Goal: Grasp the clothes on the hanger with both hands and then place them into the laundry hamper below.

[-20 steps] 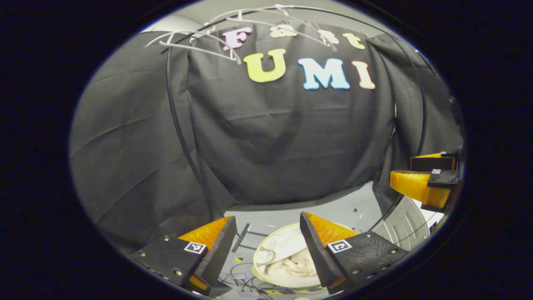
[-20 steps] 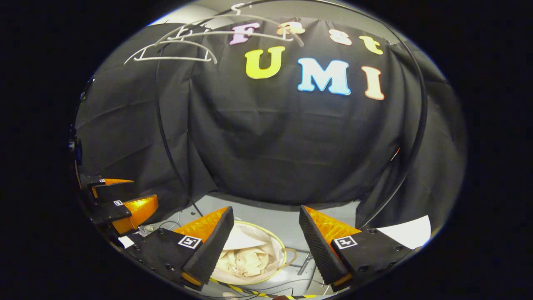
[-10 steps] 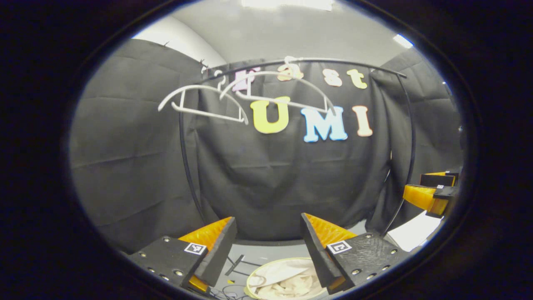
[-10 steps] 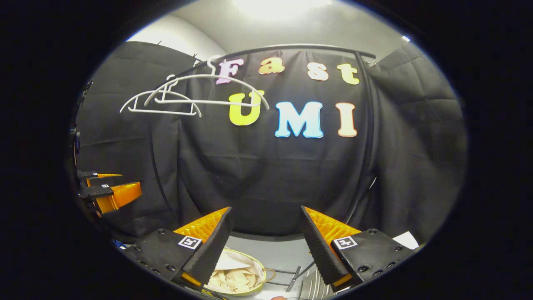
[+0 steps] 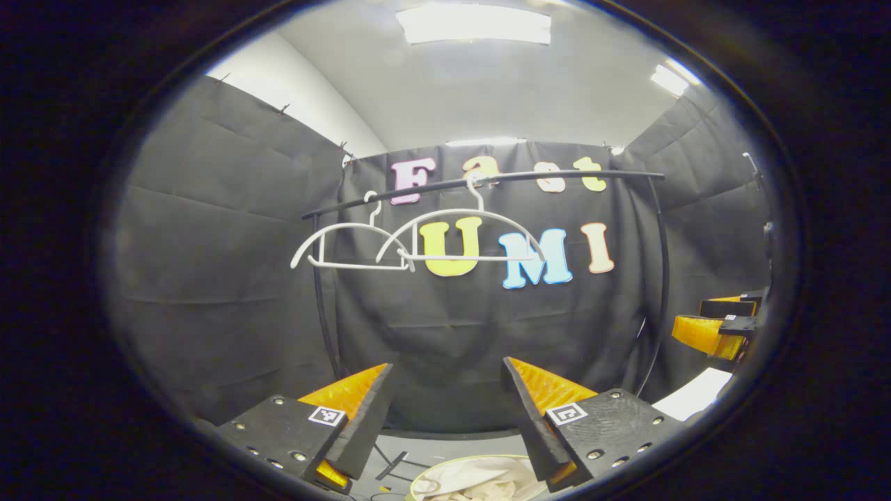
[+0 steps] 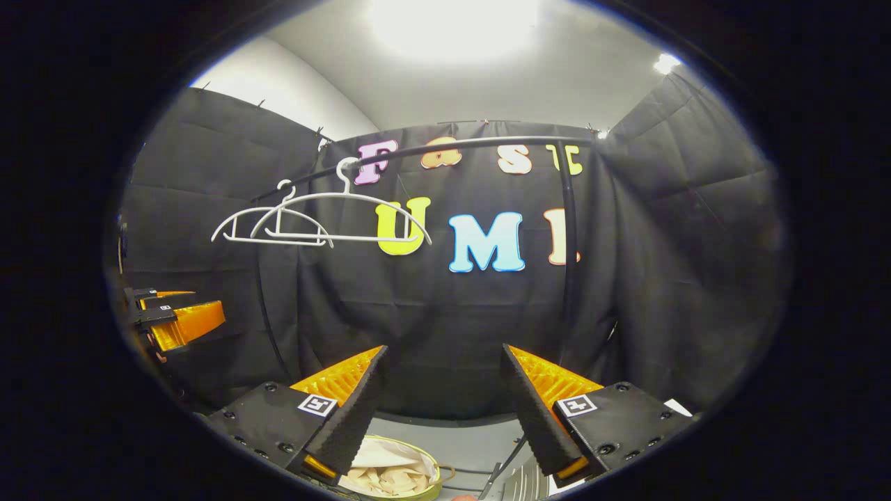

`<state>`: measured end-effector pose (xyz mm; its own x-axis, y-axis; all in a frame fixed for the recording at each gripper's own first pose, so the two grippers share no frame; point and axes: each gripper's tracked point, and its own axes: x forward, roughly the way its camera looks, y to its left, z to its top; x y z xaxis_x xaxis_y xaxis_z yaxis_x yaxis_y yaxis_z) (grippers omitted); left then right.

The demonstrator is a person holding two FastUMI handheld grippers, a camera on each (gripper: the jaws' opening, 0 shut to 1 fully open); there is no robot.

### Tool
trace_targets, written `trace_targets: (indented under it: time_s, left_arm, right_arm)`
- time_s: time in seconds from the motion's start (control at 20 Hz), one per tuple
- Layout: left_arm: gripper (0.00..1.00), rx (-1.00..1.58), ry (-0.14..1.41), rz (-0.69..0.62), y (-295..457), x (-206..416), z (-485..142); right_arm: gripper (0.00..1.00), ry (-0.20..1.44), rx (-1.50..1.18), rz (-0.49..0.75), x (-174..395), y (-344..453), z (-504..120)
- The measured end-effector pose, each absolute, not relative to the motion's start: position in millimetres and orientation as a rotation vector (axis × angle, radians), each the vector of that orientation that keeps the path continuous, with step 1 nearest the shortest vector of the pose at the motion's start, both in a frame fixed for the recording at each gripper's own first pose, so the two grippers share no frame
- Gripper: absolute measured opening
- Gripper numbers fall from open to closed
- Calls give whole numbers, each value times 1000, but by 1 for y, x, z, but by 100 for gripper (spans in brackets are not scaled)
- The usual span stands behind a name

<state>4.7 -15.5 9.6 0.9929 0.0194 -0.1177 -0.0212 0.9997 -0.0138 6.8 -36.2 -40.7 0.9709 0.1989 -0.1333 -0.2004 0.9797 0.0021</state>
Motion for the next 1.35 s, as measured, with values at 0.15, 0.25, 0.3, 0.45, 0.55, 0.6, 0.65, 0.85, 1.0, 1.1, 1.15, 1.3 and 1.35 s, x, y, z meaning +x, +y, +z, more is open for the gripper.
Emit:
trace_targets:
  time_s: [0.15, 0.25, 0.3, 0.45, 0.55, 0.6, 0.65, 0.85, 1.0, 1.1, 1.15, 1.3, 1.35]
  left_arm:
    - [89, -8, 89, 13, -18, -1, 29]
    - [89, -17, 83, 12, -16, -16, 36]
    - [89, -24, 77, 13, -15, -21, 39]
    - [89, -32, 69, 2, -13, -28, 43]
    - [89, -24, 67, -4, -14, -27, 43]
    - [89, -20, 63, -4, -15, -29, 46]
    - [89, -17, 57, -7, -17, -30, 49]
    - [89, -35, 52, -13, -17, -35, 52]
    - [88, -29, 52, -15, -14, -32, 51]
    - [88, -26, 45, -17, -14, -32, 52]
    - [88, -24, 44, -20, -15, -31, 53]
    - [88, -14, 37, -20, -15, -28, 54]
    - [88, -15, 34, -18, -14, -24, 54]
  right_arm:
    - [96, 88, -22, 200, -6, -40, -28]
    - [97, 82, -16, 210, -15, -37, -24]
    - [99, 77, -16, 212, -18, -36, -22]
    - [99, 67, -31, 210, -21, -39, -20]
    - [97, 72, -27, 209, -22, -41, -21]
    - [99, 77, -25, 205, -23, -42, -22]
    - [97, 77, -23, 201, -23, -44, -22]
    - [99, 65, -26, 198, -23, -46, -16]
    - [99, 63, -36, 195, -21, -47, -14]
    - [99, 58, -37, 196, -20, -47, -13]
    - [99, 55, -37, 195, -18, -46, -12]
    - [99, 44, -42, 197, -14, -44, -9]
    - [99, 40, -44, 197, -13, -44, -9]
